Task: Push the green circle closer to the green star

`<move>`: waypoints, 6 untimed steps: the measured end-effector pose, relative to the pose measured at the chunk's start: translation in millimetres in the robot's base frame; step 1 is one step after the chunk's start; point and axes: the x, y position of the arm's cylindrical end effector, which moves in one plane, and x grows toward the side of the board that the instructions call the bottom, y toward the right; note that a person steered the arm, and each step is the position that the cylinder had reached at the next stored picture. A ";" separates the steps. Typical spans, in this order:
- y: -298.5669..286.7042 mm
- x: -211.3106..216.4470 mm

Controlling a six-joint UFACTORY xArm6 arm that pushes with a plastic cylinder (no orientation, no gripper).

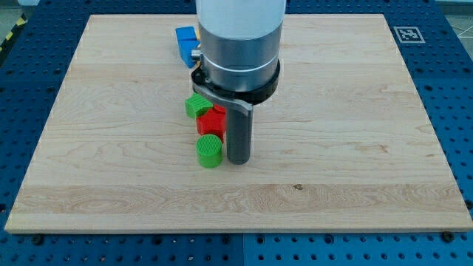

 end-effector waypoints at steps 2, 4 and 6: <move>-36.2 5.2; -58.8 5.5; -87.9 24.6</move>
